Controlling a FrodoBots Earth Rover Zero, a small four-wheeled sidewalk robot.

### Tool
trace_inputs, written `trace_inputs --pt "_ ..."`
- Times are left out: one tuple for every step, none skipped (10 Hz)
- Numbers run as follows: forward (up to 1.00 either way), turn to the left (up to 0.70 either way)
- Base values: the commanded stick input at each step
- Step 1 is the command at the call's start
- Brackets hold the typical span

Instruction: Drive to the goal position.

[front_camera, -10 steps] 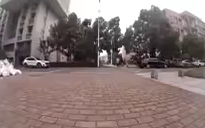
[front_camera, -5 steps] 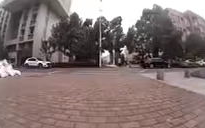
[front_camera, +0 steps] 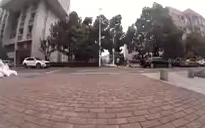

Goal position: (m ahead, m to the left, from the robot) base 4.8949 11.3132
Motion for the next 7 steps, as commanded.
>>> trace_inputs --pt "0.7 0.0" --pt "0.7 0.0" --pt "0.7 0.0" --pt "0.7 0.0" --pt "0.7 0.0" --pt "0.7 0.0" --pt "0.7 0.0"
